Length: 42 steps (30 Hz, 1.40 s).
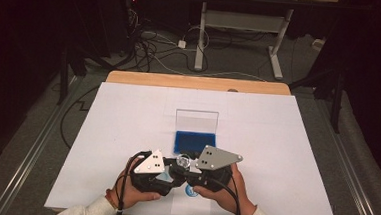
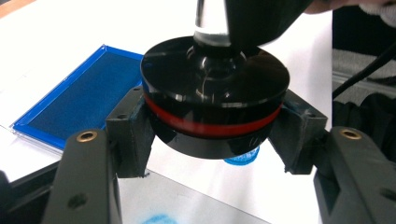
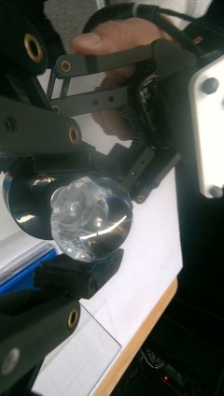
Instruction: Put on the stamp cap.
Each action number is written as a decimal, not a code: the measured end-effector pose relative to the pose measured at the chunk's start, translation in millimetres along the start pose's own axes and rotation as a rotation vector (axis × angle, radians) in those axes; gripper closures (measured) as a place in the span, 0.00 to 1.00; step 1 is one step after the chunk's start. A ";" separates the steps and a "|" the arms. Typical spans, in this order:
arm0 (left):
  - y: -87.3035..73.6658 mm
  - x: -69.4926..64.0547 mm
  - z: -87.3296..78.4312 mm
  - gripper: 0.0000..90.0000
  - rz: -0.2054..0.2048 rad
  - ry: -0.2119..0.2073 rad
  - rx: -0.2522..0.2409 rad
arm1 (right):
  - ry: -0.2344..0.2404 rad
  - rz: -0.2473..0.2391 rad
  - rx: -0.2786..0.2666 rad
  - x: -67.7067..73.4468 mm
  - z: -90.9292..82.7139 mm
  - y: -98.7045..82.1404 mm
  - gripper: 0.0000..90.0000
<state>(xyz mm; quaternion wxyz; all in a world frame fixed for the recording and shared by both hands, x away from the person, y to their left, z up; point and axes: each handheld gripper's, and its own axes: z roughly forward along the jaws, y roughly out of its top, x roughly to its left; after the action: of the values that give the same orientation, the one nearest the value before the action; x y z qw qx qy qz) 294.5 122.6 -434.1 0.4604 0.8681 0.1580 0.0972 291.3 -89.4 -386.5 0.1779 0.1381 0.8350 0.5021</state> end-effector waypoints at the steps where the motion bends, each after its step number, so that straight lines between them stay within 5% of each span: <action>1: 0.0 -0.1 0.4 0.41 -0.001 0.000 0.004 | 0.002 -0.001 0.004 0.0 0.3 -0.1 0.63; 26: -2.4 -3.9 1.0 0.41 0.039 0.044 0.038 | 0.035 0.057 0.015 -5.2 5.2 -9.3 0.64; 42: -2.8 -3.8 -3.2 0.41 0.023 0.031 0.000 | 0.053 0.107 0.003 -11.3 1.6 -11.9 0.64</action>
<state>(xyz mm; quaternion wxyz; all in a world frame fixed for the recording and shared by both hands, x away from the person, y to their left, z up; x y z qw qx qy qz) 289.3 125.2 -434.7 0.4569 0.8682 0.1550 0.1161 301.5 -98.1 -396.0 0.1285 0.1695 0.8316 0.5130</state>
